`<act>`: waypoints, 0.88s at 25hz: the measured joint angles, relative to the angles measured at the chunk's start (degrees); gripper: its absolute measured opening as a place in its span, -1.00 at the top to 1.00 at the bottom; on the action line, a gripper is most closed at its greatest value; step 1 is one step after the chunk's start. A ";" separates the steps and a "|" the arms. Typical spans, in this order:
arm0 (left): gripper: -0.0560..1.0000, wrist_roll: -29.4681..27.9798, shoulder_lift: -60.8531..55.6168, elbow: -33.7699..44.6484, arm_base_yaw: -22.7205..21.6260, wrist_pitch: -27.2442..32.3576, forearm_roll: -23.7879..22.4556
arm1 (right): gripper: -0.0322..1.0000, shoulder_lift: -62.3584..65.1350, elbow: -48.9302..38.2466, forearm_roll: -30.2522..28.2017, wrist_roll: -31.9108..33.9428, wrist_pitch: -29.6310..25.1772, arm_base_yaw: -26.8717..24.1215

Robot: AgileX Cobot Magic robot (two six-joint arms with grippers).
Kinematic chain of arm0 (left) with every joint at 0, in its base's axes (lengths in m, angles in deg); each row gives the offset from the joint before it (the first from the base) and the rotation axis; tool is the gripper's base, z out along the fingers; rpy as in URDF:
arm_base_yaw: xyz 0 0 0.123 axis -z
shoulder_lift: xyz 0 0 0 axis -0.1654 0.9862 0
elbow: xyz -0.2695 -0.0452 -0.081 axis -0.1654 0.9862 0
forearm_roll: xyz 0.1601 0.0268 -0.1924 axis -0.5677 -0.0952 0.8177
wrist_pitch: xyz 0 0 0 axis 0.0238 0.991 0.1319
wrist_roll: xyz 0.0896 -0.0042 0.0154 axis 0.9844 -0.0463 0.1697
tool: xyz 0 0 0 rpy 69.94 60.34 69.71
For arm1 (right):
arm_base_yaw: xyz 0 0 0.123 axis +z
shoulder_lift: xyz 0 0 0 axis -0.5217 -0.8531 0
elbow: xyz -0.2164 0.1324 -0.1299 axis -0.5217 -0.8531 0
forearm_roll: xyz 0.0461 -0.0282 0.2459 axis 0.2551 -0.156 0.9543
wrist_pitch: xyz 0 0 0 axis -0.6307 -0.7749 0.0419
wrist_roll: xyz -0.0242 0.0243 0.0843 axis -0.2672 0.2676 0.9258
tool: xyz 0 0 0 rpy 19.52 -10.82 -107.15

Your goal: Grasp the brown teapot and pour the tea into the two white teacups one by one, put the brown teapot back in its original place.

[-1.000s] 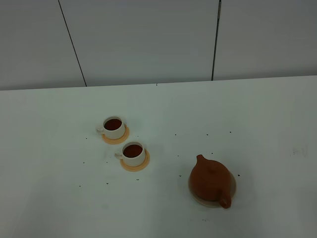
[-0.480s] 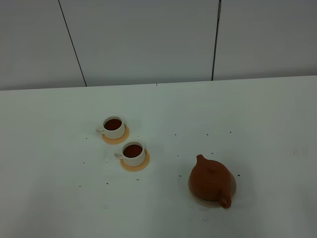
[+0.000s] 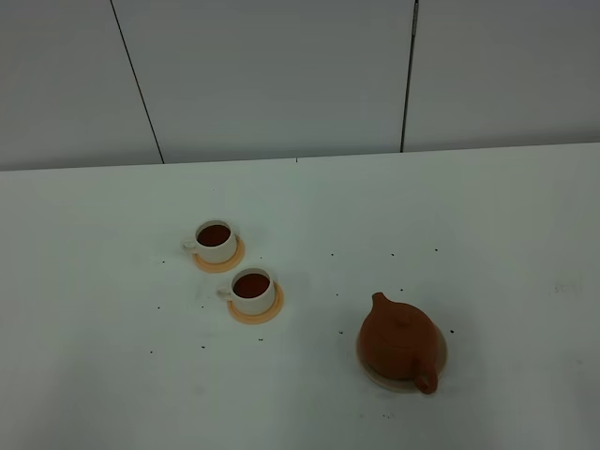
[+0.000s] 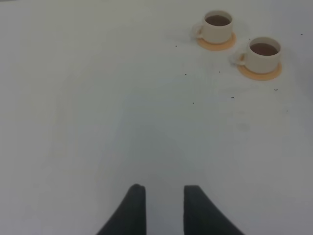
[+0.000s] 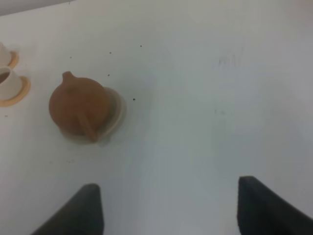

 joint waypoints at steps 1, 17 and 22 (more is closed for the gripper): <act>0.41 0.00 0.00 0.00 0.00 0.00 0.00 | -0.16 0.00 0.00 0.03 0.00 0.00 0.00; 0.41 0.00 0.00 0.00 0.00 0.00 0.00 | -0.16 0.00 0.00 0.14 0.05 0.00 0.00; 0.41 0.00 0.00 0.00 0.00 0.00 0.00 | -0.16 0.00 0.00 0.14 0.05 0.00 0.00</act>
